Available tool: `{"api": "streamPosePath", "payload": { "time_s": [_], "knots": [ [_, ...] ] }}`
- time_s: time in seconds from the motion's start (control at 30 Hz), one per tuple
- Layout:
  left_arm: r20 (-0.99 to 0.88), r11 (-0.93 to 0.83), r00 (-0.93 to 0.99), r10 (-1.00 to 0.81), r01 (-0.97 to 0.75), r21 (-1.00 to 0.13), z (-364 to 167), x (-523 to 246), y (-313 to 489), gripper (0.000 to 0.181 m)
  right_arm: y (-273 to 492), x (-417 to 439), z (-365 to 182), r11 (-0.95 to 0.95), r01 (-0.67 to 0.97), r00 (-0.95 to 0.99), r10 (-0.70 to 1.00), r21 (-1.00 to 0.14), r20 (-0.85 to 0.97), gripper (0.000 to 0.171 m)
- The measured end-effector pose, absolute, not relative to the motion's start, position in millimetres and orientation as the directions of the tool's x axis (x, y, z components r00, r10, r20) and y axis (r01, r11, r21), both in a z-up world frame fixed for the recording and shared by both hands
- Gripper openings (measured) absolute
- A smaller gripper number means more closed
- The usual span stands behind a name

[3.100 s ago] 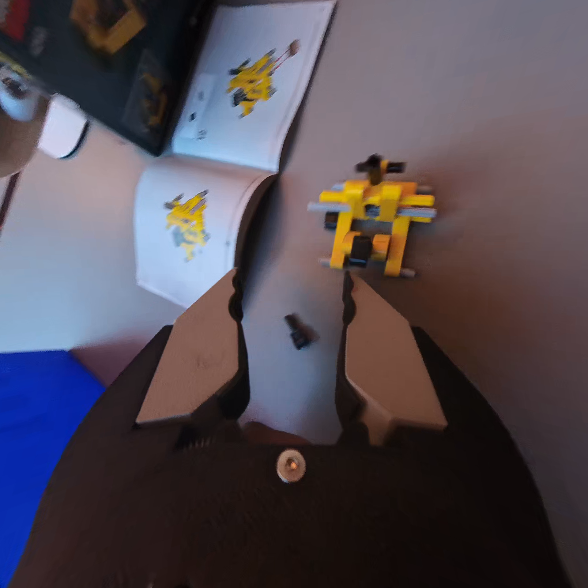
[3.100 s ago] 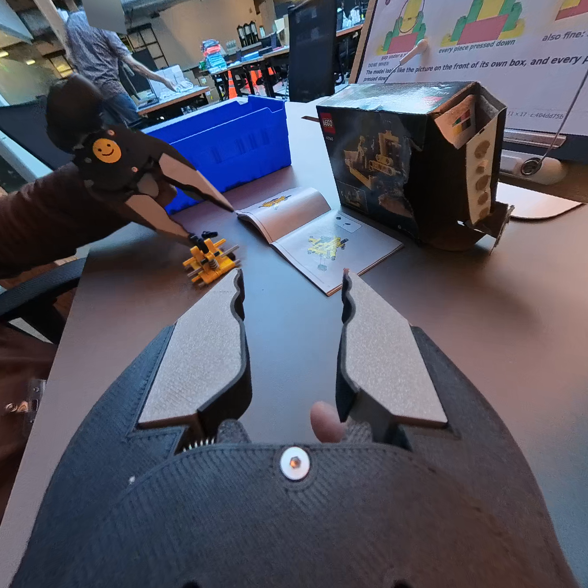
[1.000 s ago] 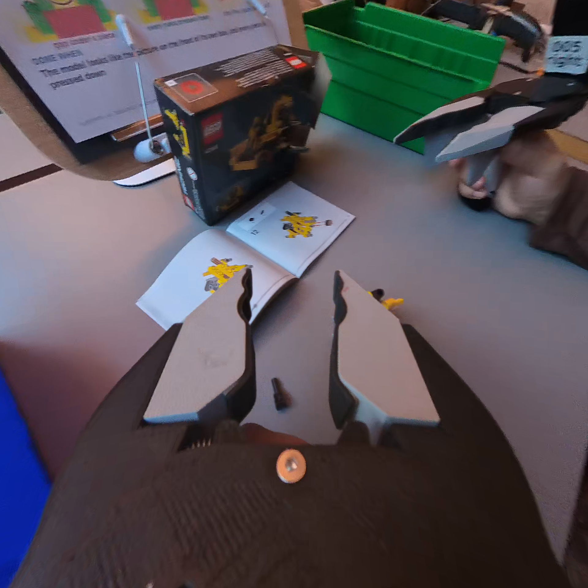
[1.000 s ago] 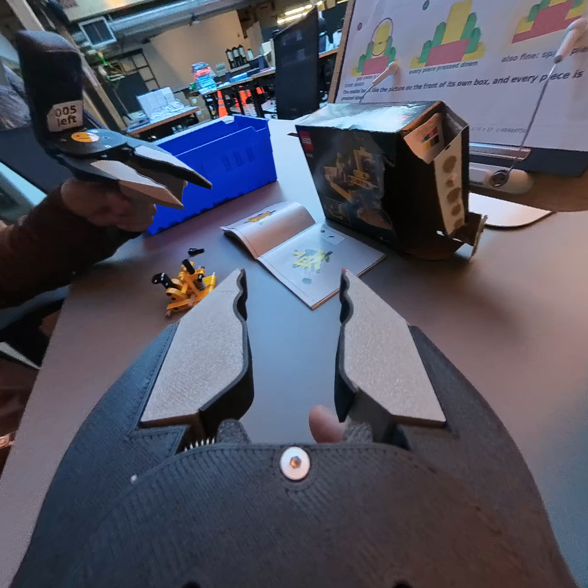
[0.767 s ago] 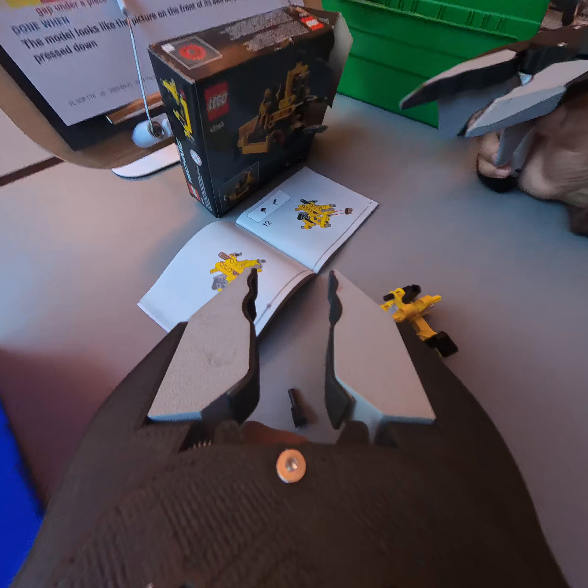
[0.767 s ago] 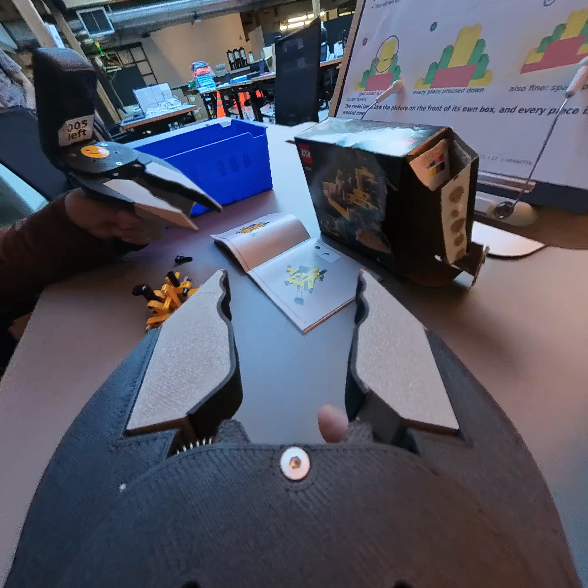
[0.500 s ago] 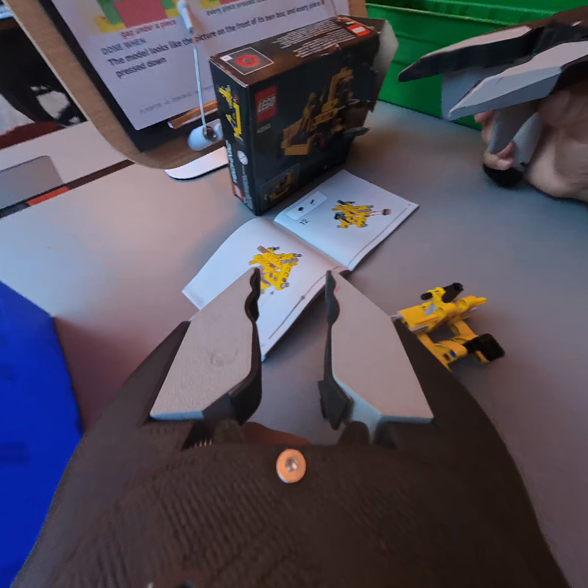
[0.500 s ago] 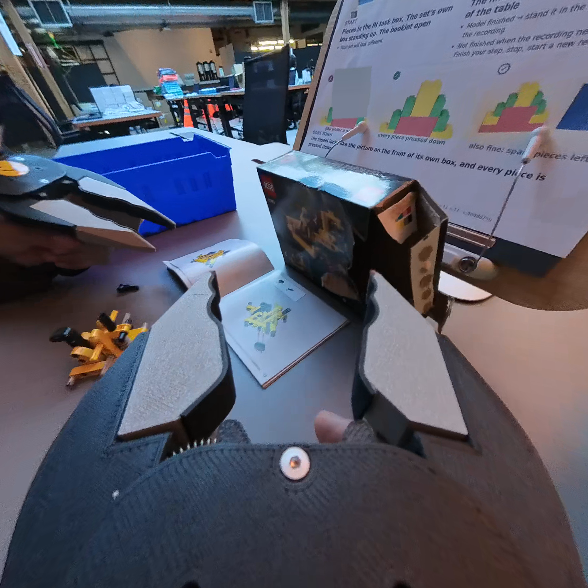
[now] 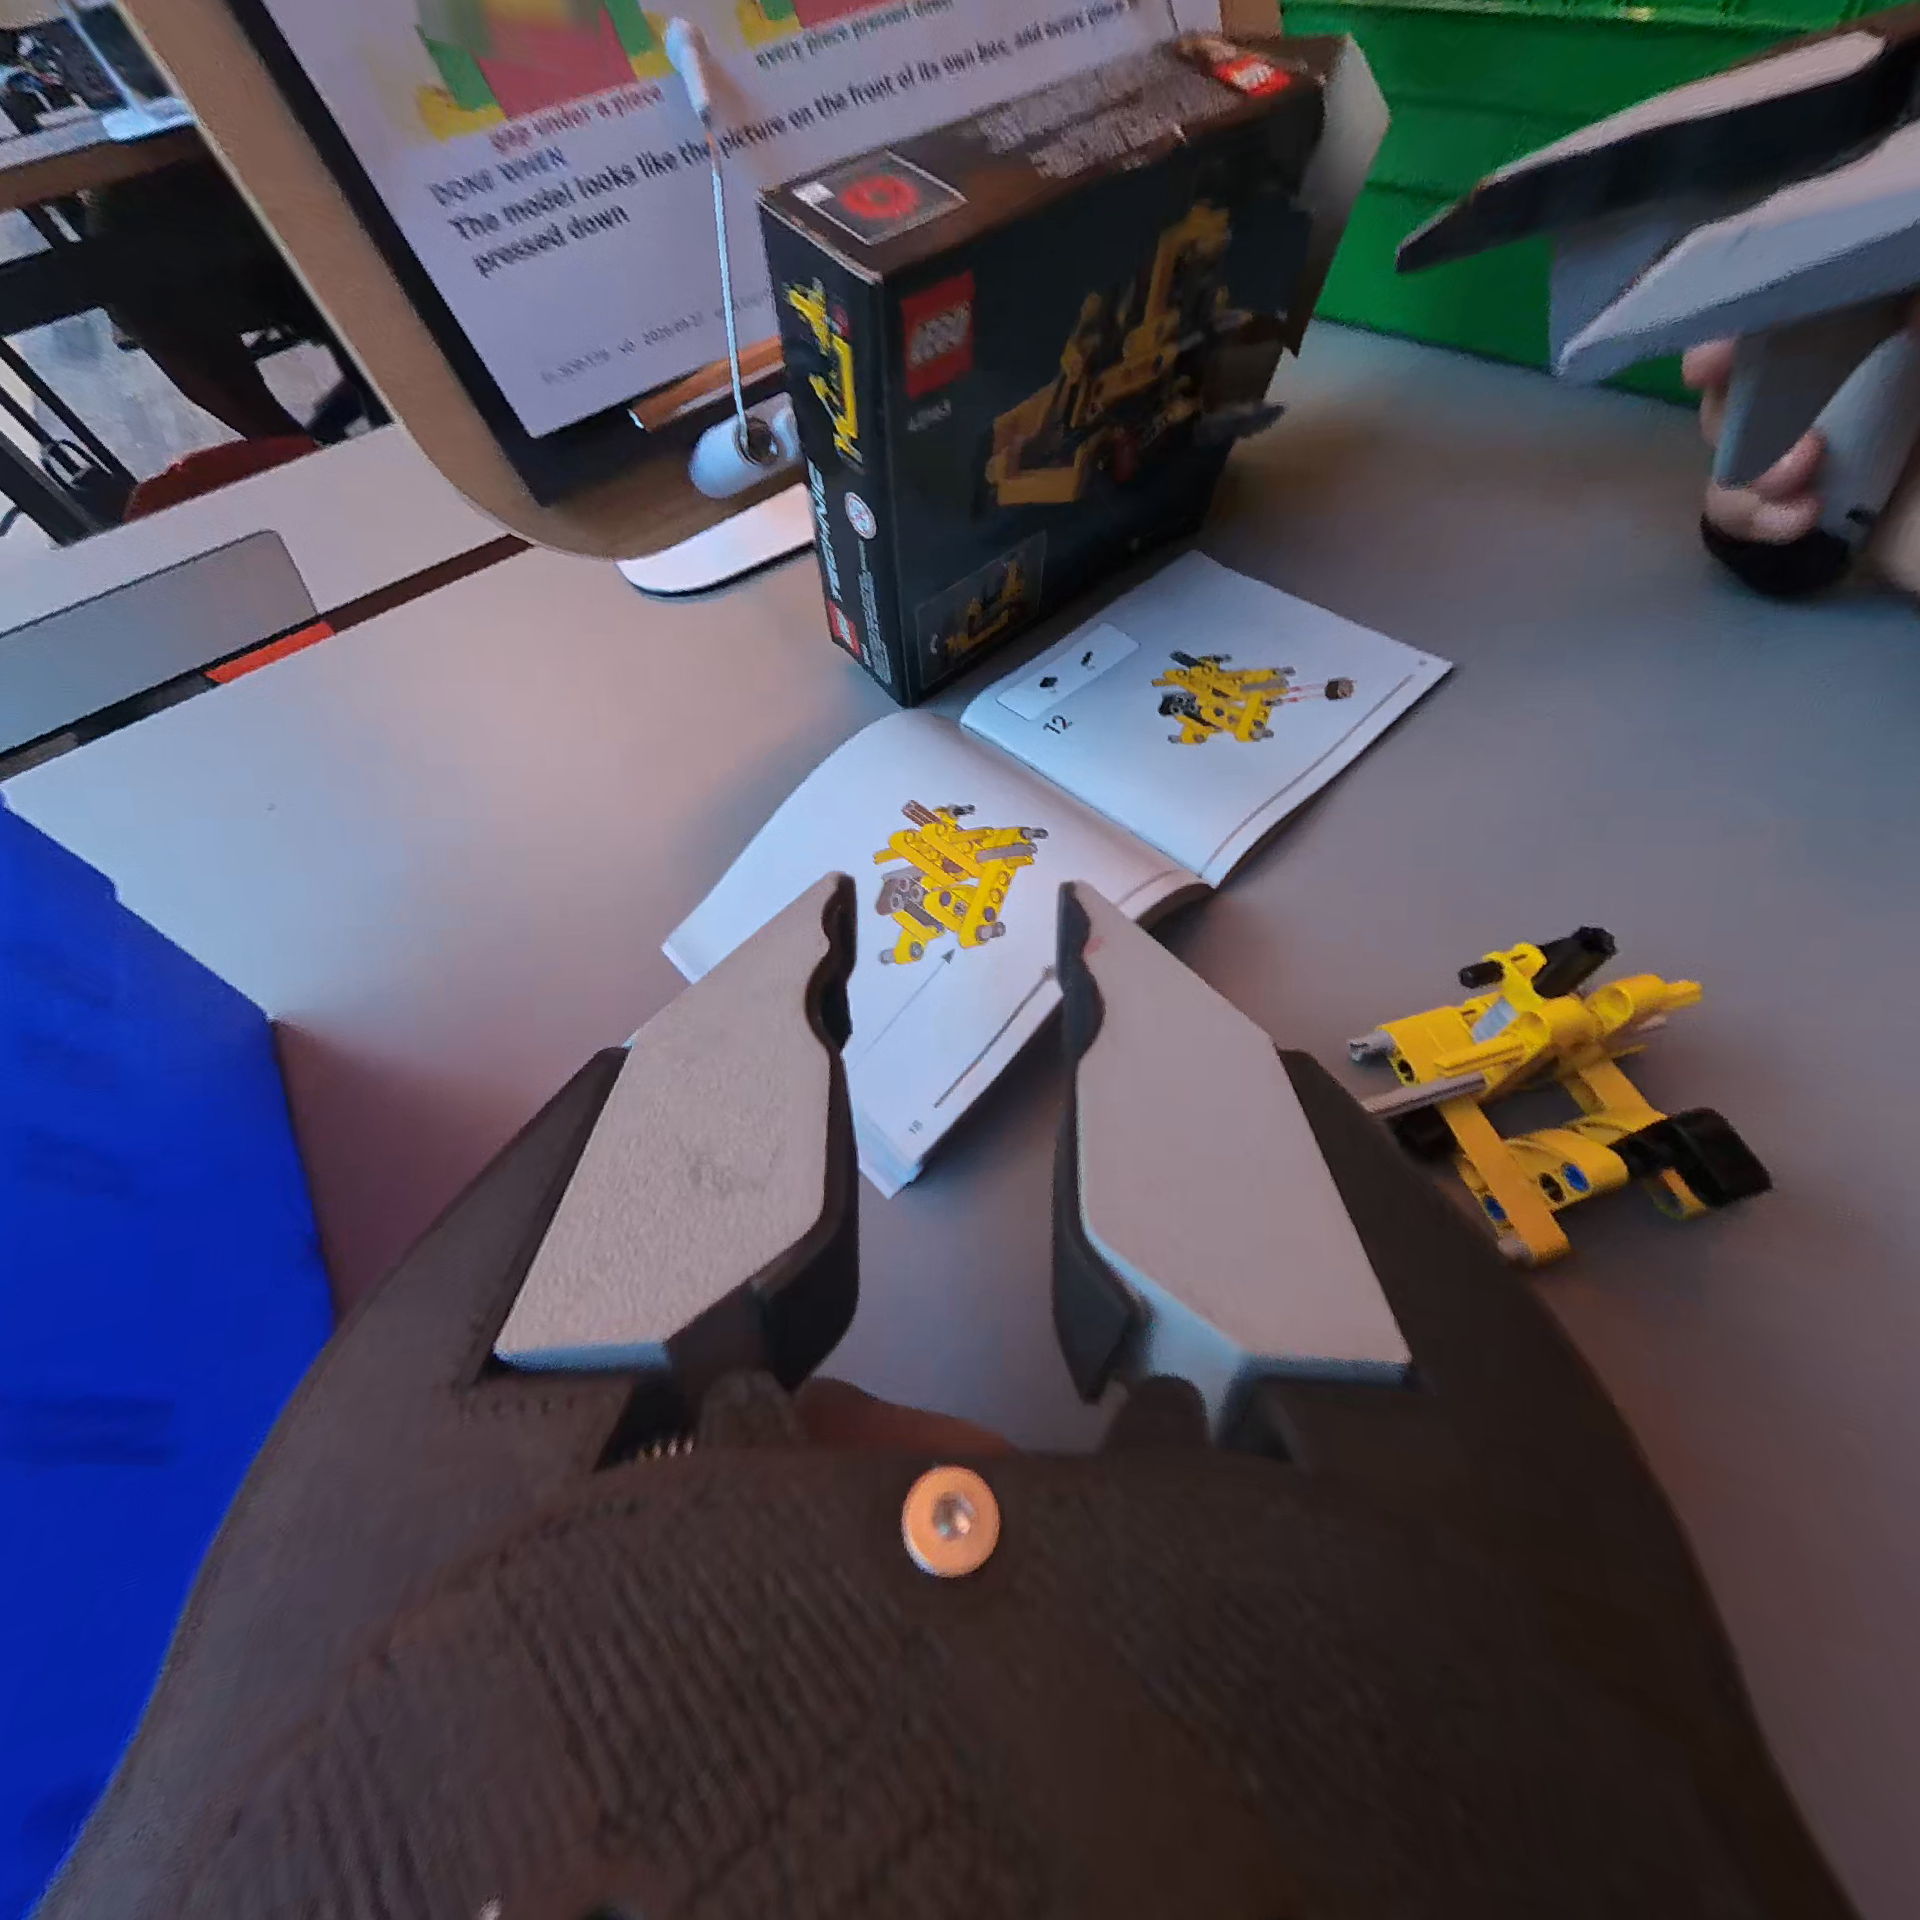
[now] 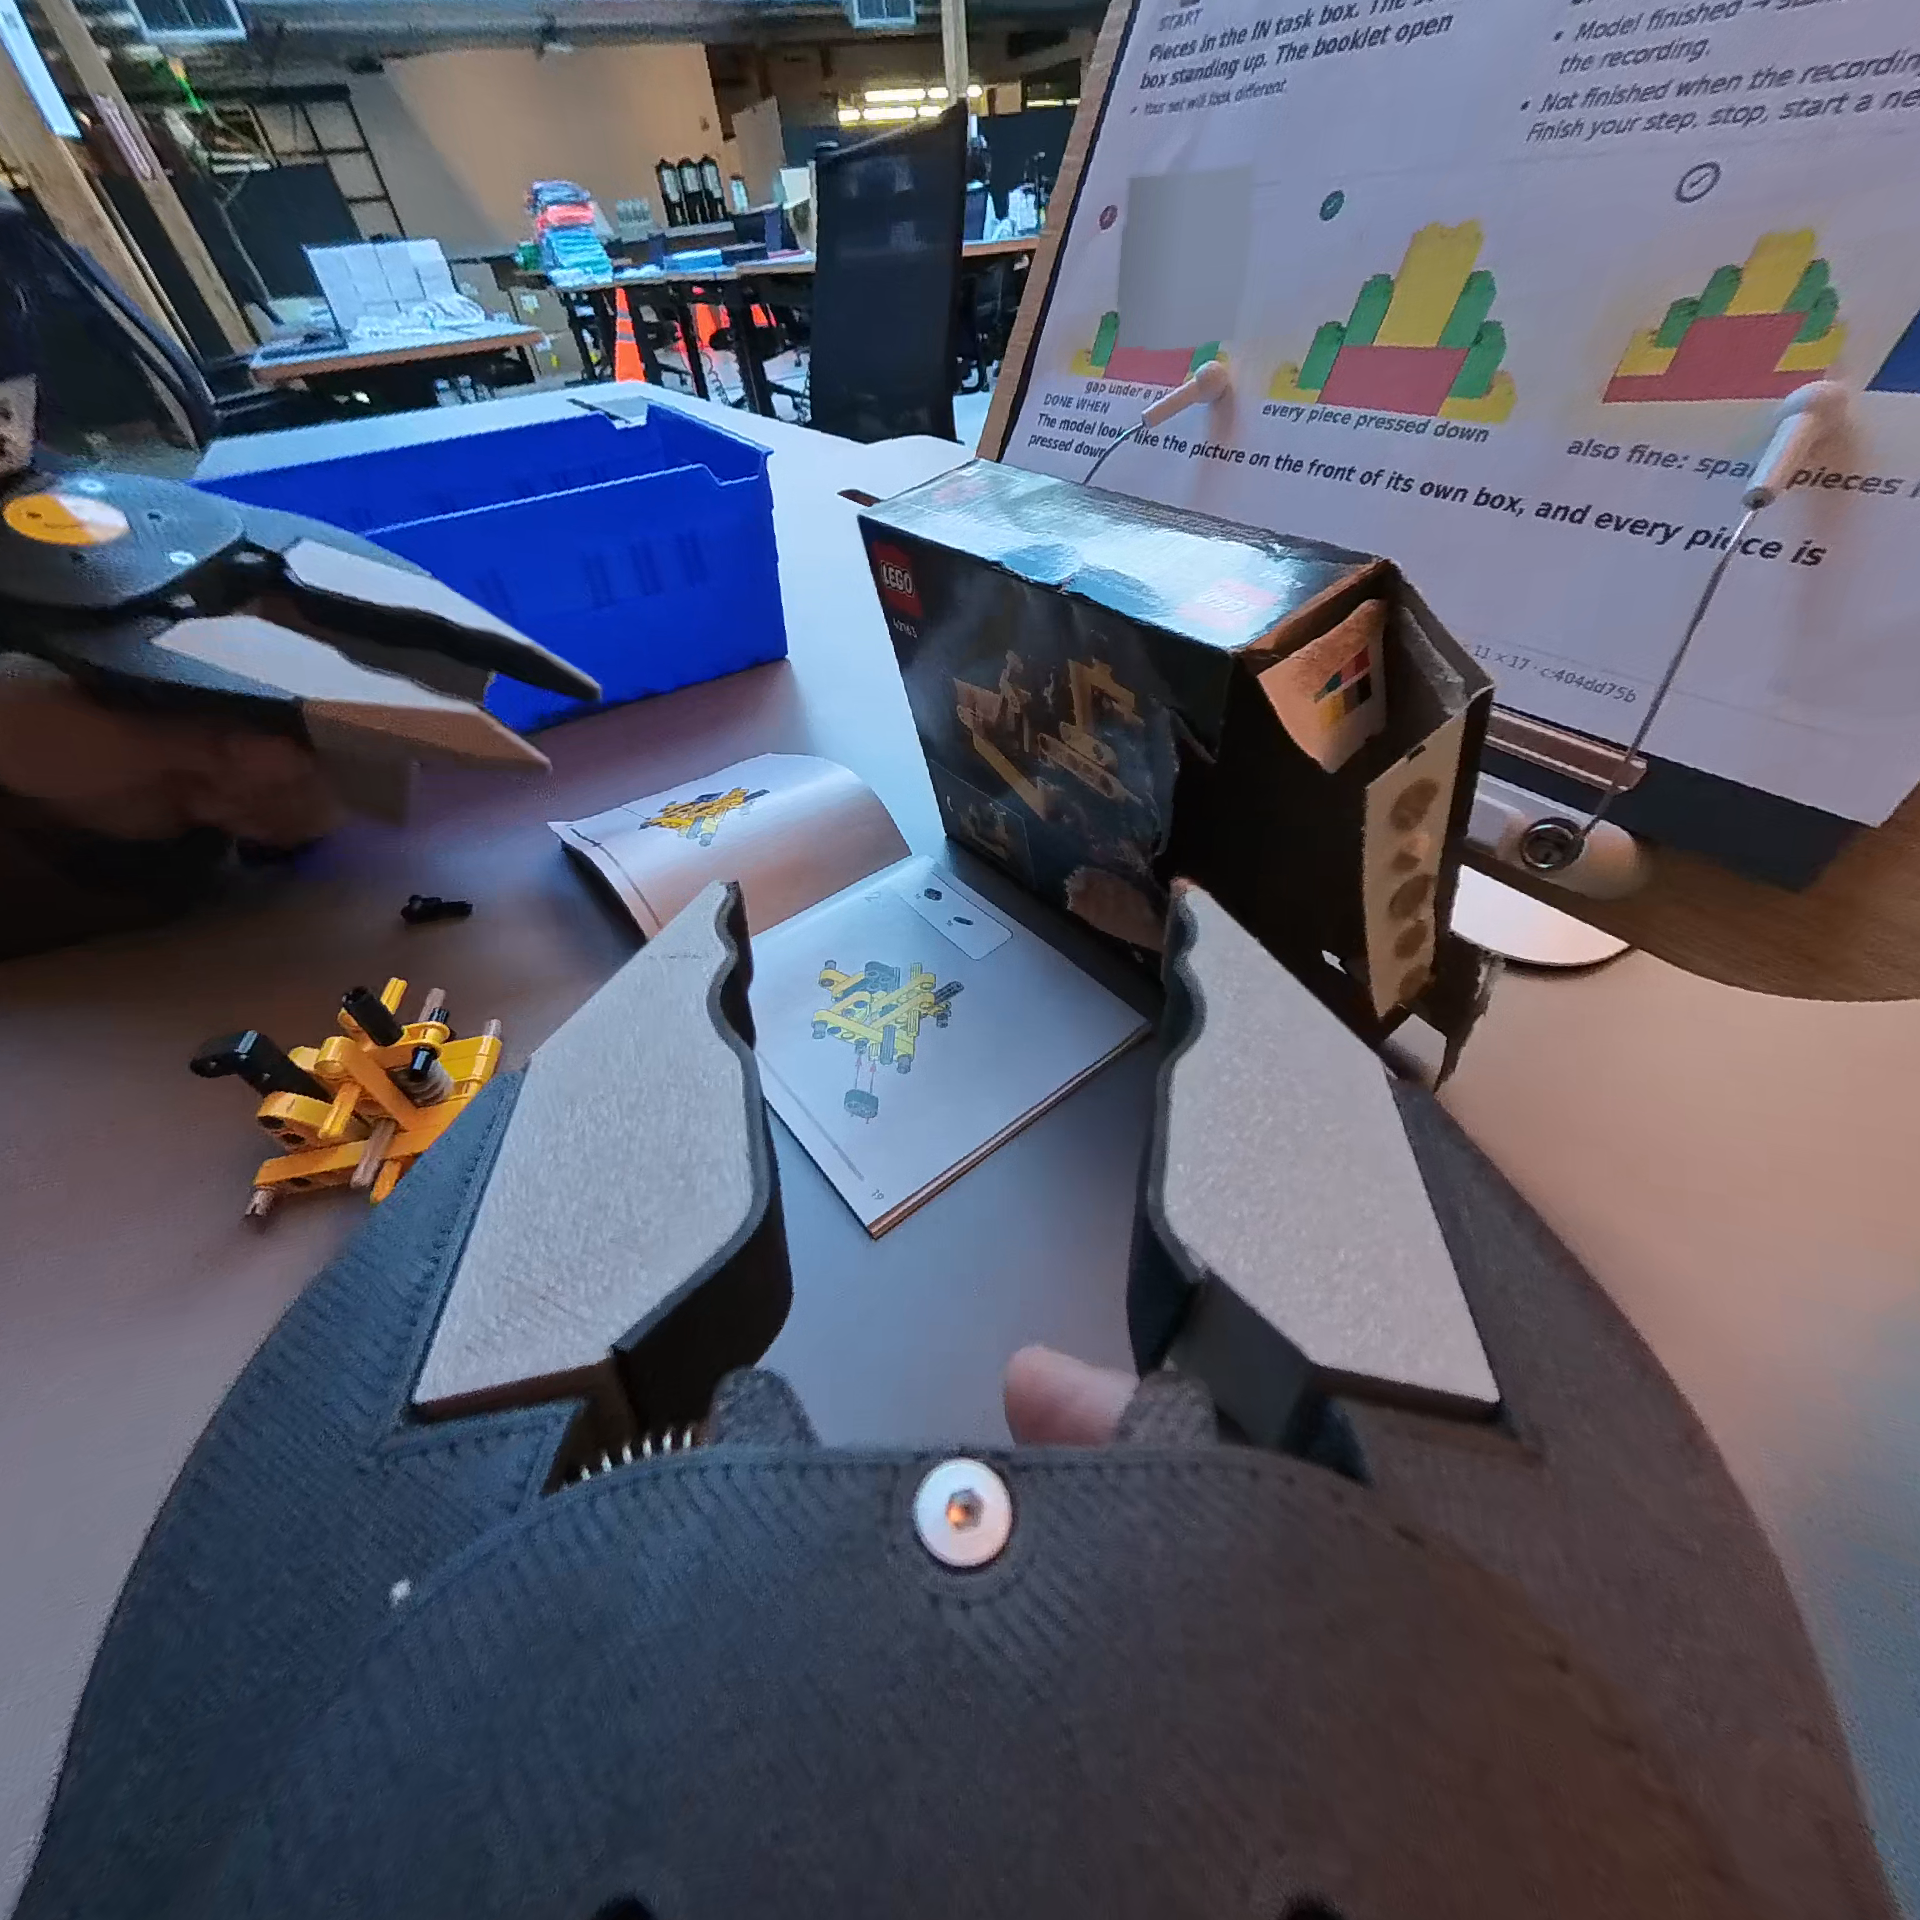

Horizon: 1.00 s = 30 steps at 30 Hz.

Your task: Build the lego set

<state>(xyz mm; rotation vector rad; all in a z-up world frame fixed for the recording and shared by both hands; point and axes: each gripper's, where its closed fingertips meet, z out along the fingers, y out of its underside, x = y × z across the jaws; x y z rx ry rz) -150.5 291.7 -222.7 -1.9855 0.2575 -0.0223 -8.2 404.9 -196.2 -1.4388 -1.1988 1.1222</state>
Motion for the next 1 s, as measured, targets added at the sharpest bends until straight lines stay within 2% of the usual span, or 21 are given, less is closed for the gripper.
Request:
{"api": "streamPosePath", "payload": {
  "time_s": [0.17, 0.57, 0.77, 1.0],
  "knots": [
    [-0.083, -0.362, 0.981, -0.178, -0.143, -0.921, -215, -154, 292, 0.033, 406, -8, -199, -0.091, 0.168, 0.118, 0.99, -0.982, -0.071, 0.074],
    [-0.144, -0.349, 0.965, -0.219, -0.215, -0.912, -220, -140, 291, 0.027, 408, -9, -209, -0.083, 0.226, 0.13, 0.99, -0.971, -0.054, 0.06],
    [-0.164, -0.3, 0.966, -0.201, -0.221, -0.928, -211, -140, 291, 0.0, 405, -10, -211, -0.074, 0.242, 0.118, 0.992, -0.968, -0.046, 0.059],
    [-0.159, -0.295, 0.963, -0.22, -0.221, -0.93, -211, -137, 291, 0.002, 404, -11, -212, -0.068, 0.251, 0.112, 0.993, -0.966, -0.041, 0.058]
  ]
}}
